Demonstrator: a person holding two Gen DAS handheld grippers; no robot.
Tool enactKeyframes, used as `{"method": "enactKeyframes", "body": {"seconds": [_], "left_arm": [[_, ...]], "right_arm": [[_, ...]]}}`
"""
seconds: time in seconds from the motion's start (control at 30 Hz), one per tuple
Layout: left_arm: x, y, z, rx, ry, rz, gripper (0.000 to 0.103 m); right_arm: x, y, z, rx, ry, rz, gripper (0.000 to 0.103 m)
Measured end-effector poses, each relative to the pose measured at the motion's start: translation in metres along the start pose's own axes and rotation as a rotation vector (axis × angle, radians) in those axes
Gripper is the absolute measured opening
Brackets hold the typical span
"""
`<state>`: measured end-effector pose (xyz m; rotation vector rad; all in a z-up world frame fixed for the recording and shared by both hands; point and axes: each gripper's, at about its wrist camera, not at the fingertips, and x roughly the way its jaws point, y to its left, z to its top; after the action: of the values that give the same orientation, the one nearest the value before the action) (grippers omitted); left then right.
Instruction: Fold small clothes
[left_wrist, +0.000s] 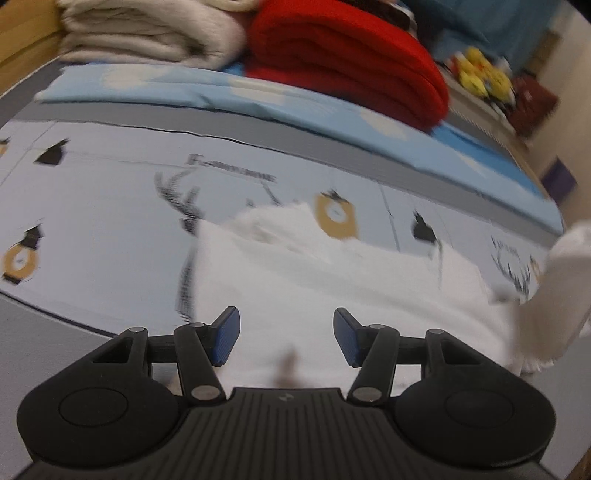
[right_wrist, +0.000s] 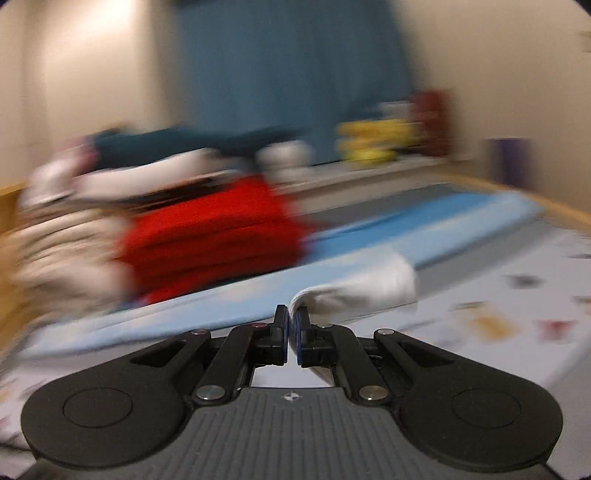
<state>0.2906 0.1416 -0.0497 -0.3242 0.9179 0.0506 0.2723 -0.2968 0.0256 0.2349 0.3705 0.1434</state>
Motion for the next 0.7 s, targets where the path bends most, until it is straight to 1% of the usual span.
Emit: {"method": "enactKeyframes", "body": {"seconds": [0.07,0.1,0.13,0.17,0.23,0.27,0.3,0.33,0.4,0.47,0.5,0.53,0.57,0.6,0.63,0.7], "left_arm": [[-0.004,0.012,0.004,-0.039,-0.01,0.003,0.061],[-0.006,0.018,0.006,-0.057,-0.012,0.003,0.061],[-0.007,0.023,0.007,-0.069,-0.012,0.003,0.061],[-0.008,0.027,0.008,-0.081,-0.01,0.001,0.06],[-0.008,0.034,0.008,-0.1,-0.003,-0.005,0.058],[-0.007,0.038,0.008,-0.112,0.007,-0.018,0.055],[-0.005,0.04,0.008,-0.124,0.017,-0.03,0.053],[-0.002,0.042,0.008,-0.139,0.031,-0.046,0.049],[0.005,0.046,0.005,-0.171,0.063,-0.079,0.043],[0.016,0.047,0.002,-0.196,0.107,-0.108,0.041],[0.022,0.047,0.0,-0.203,0.126,-0.117,0.041],[0.029,0.045,-0.002,-0.211,0.144,-0.124,0.041],[0.036,0.044,-0.005,-0.218,0.165,-0.13,0.041],[0.043,0.042,-0.007,-0.221,0.18,-0.134,0.041],[0.049,0.041,-0.008,-0.222,0.194,-0.136,0.041],[0.063,0.037,-0.011,-0.224,0.219,-0.126,0.041]], "right_arm": [[0.007,0.057,-0.026,-0.007,0.085,0.157,0.005],[0.015,0.079,-0.043,0.001,0.163,0.233,0.005],[0.024,0.096,-0.06,-0.004,0.262,0.289,0.006],[0.033,0.108,-0.076,-0.003,0.365,0.31,0.006],[0.041,0.116,-0.101,0.024,0.525,0.292,0.006],[0.042,0.115,-0.106,0.03,0.574,0.272,0.006],[0.043,0.111,-0.107,0.039,0.604,0.233,0.011],[0.042,0.105,-0.105,0.069,0.608,0.197,0.015],[0.044,0.089,-0.099,0.128,0.587,0.175,0.016],[0.048,0.071,-0.096,0.15,0.525,0.136,0.016],[0.051,0.063,-0.097,0.155,0.521,0.081,0.017],[0.059,0.056,-0.097,0.188,0.546,0.023,0.019],[0.066,0.048,-0.097,0.233,0.569,0.019,0.019],[0.071,0.043,-0.097,0.258,0.586,0.036,0.019],[0.076,0.038,-0.096,0.268,0.603,0.04,0.019],[0.081,0.031,-0.088,0.255,0.595,0.028,0.019]]}}
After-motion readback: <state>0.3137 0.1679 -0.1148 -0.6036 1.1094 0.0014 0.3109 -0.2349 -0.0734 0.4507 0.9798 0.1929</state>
